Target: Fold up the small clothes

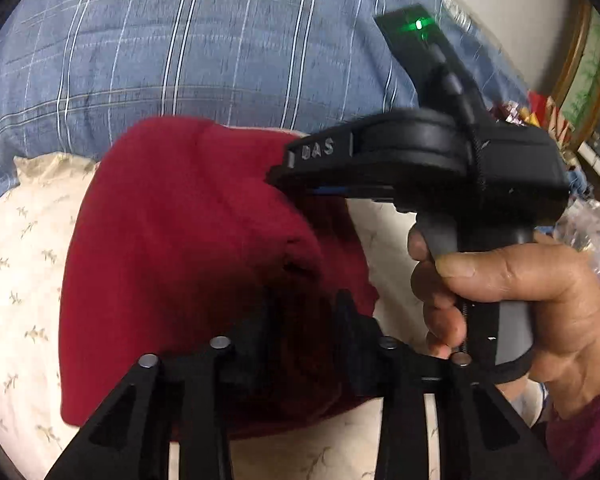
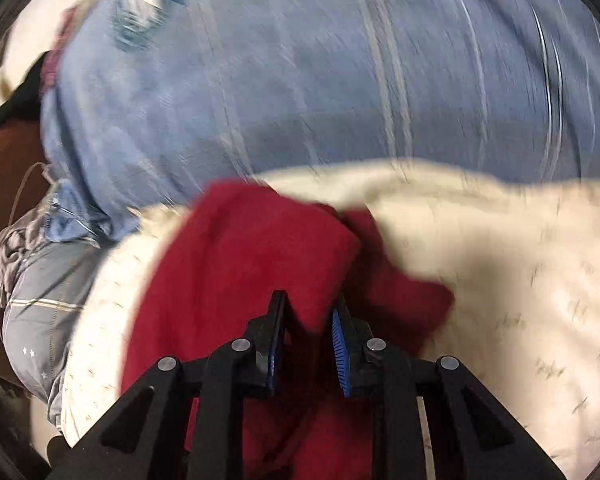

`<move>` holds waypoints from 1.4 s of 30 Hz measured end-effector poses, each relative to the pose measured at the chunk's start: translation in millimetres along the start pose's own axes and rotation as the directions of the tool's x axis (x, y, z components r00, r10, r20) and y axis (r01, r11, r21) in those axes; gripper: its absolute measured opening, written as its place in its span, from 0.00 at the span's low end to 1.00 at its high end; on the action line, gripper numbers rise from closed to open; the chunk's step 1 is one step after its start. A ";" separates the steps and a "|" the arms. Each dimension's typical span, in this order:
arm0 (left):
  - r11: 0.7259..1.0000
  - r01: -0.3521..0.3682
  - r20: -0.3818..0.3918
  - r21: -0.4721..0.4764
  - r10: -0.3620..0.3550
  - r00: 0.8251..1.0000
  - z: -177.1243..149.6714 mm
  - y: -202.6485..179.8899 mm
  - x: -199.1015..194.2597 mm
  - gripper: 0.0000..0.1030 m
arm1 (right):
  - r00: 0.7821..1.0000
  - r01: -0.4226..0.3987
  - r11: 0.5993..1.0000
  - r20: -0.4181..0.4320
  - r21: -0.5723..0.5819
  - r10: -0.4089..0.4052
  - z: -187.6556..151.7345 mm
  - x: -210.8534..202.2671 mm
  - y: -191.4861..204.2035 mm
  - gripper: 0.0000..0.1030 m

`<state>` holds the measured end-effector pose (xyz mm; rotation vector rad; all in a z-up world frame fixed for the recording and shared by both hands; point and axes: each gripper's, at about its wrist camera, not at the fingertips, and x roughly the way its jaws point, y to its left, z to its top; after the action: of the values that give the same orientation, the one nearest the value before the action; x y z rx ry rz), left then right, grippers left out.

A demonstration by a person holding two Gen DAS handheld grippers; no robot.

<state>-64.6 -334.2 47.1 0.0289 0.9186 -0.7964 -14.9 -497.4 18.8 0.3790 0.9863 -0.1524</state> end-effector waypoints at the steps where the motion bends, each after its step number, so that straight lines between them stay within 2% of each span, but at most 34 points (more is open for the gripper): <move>1: 1.000 -0.008 0.005 0.022 0.008 1.000 -1.3 -0.7 -8.7 0.38 | 0.999 -0.027 0.999 0.034 0.027 0.026 -3.7 -7.2 -4.1 0.30; 2: 0.999 -0.011 0.014 0.037 0.011 1.000 -2.3 -0.4 -17.3 0.46 | 0.998 -0.050 0.998 0.050 0.041 0.048 -6.6 -13.7 -4.4 0.32; 3: 0.999 -0.016 0.028 0.051 0.014 1.000 -4.9 2.4 -28.3 0.52 | 0.995 -0.087 0.994 0.063 0.060 0.083 -11.2 -24.7 -4.3 0.41; 4: 0.998 -0.032 0.052 0.063 0.028 0.998 -9.9 3.6 -44.5 0.62 | 0.992 -0.110 0.992 0.070 0.069 0.105 -15.5 -32.6 -3.7 0.53; 5: 0.996 -0.063 0.079 0.070 0.058 0.995 -12.8 10.9 -60.8 0.66 | 0.988 -0.138 0.988 0.082 0.067 0.132 -21.6 -43.4 -0.5 0.57; 8: 0.986 -0.156 0.098 0.066 0.149 0.984 -26.5 29.5 -97.4 0.66 | 0.984 -0.154 0.988 0.095 0.028 0.151 -36.5 -64.1 10.5 0.66; 11: 0.973 -0.231 0.083 0.026 0.228 0.970 -39.8 45.7 -120.3 0.66 | 0.980 -0.195 0.981 0.036 0.009 0.195 -53.3 -58.6 31.9 0.75; 12: 0.968 -0.249 0.082 0.016 0.247 0.966 -44.6 45.4 -128.5 0.66 | 0.982 -0.190 0.982 0.008 0.006 0.190 -57.1 -52.5 37.2 0.77; 15: 0.961 -0.273 0.065 -0.036 0.275 0.959 -52.2 52.3 -142.1 0.66 | 0.994 -0.097 0.993 -0.045 0.071 0.101 -66.1 -27.4 34.8 0.77; 17: 0.963 -0.262 0.055 -0.061 0.265 0.963 -54.9 51.9 -150.3 0.66 | 0.993 -0.100 0.988 -0.043 0.122 0.106 -71.3 -15.5 28.0 0.71; 19: 0.961 -0.271 0.050 -0.063 0.274 0.960 -58.7 54.5 -157.4 0.66 | 0.994 -0.106 0.991 -0.010 0.086 0.107 -73.6 -23.8 28.7 0.19; 21: 0.958 -0.282 0.060 -0.050 0.285 0.957 -52.3 57.2 -149.4 0.66 | 0.993 -0.113 0.991 0.045 0.068 0.110 -77.7 -45.3 28.1 0.15; 24: 0.958 -0.279 0.077 -0.057 0.283 0.956 -45.3 62.3 -140.7 0.66 | 0.993 -0.039 0.999 0.109 0.003 0.038 -84.9 -66.5 29.0 0.15; 27: 0.970 -0.214 0.061 -0.120 0.222 0.973 -37.7 68.3 -121.0 0.66 | 1.000 -0.022 0.998 0.019 0.054 0.021 -87.3 -43.9 14.5 0.15; 29: 0.974 -0.193 0.031 -0.121 0.198 0.980 -35.1 71.4 -102.7 0.66 | 0.999 -0.035 0.997 0.001 0.066 0.035 -92.6 -43.5 8.0 0.20; 32: 0.978 -0.191 0.026 -0.084 0.194 0.981 -29.5 70.8 -82.8 0.66 | 0.998 -0.050 0.992 0.043 0.115 0.045 -89.8 -63.8 4.2 0.36; 34: 0.977 -0.204 0.020 -0.069 0.206 0.978 -28.1 72.7 -71.2 0.66 | 0.995 -0.006 0.991 0.099 0.133 -0.008 -82.8 -76.1 7.0 0.59; 36: 0.974 -0.219 0.009 -0.058 0.220 0.975 -26.9 74.1 -58.7 0.66 | 0.992 -0.016 0.990 0.126 0.137 -0.002 -75.0 -79.0 9.8 0.62; 39: 0.974 -0.219 -0.007 -0.058 0.219 0.976 -21.1 78.0 -43.4 0.66 | 0.994 -0.043 0.987 0.108 0.156 0.026 -61.0 -66.5 9.6 0.71; 42: 0.975 -0.217 0.005 -0.050 0.218 0.976 -16.8 77.3 -38.6 0.66 | 0.994 -0.069 0.979 0.095 0.190 0.052 -52.6 -51.2 8.6 0.71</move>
<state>-41.4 -249.5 41.0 0.0811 0.9080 -0.5696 -81.6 -471.7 37.7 0.5745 0.8727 -0.2092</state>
